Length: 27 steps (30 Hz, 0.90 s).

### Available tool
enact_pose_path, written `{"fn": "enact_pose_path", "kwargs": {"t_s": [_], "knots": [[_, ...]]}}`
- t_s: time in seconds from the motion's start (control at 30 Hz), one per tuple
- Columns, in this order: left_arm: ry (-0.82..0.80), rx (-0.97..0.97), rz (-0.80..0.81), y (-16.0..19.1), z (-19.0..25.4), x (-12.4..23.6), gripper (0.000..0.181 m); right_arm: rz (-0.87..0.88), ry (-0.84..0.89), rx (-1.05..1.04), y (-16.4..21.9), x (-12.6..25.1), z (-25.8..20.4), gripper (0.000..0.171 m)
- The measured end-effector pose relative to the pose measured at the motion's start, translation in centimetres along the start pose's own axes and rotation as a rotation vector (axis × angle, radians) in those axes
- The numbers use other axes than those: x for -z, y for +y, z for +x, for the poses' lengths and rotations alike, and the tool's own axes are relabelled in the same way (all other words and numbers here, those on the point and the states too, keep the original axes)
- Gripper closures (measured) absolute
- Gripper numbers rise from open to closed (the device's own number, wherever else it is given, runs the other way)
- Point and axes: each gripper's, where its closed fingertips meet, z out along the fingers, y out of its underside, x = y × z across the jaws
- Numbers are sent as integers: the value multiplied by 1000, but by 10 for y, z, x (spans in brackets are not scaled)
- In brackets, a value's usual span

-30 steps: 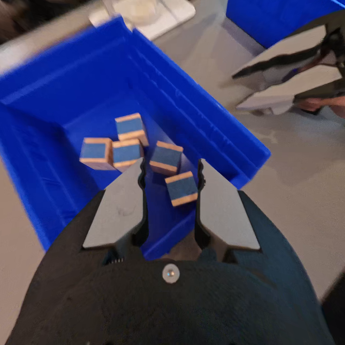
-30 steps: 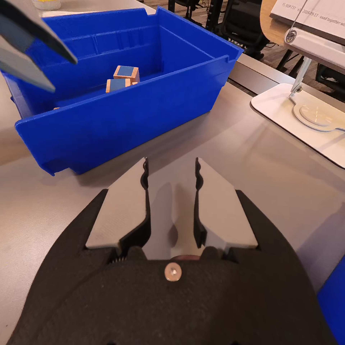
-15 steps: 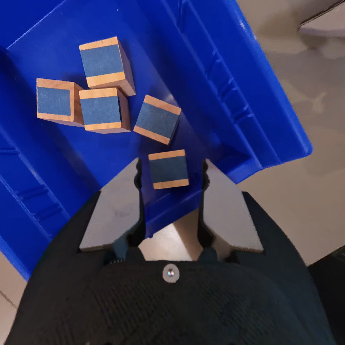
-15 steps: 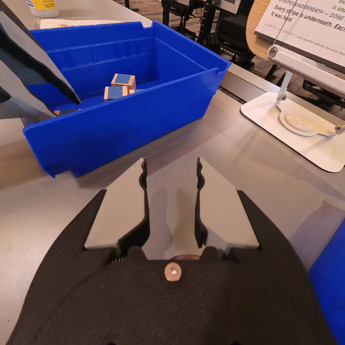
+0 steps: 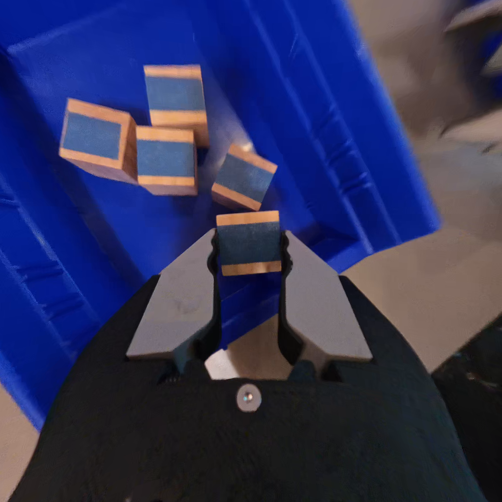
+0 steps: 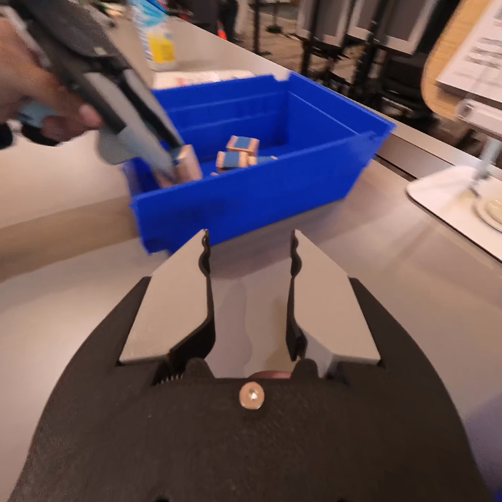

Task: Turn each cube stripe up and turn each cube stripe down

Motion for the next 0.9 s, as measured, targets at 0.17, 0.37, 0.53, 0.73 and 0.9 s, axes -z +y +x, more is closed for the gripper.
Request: {"fn": "enact_pose_path", "kwargs": {"t_s": [0.17, 0.37, 0.53, 0.73, 0.9], "knots": [[424, 100, 327, -46, 61, 52, 138, 116, -217, 76, -23, 6, -56, 97], [757, 125, 372, -60, 133, 61, 138, 255, -11, 328, -48, 16, -68, 103], [900, 164, 384, -66, 157, 56, 138, 317, 124, 462, -59, 28, -63, 128], [838, 174, 503, -76, 139, 75, 124, 234, 252, 335, -76, 69, -21, 129], [480, 100, 409, -44, 82, 58, 122, -297, 404, 305, -35, 148, 80, 128]]}}
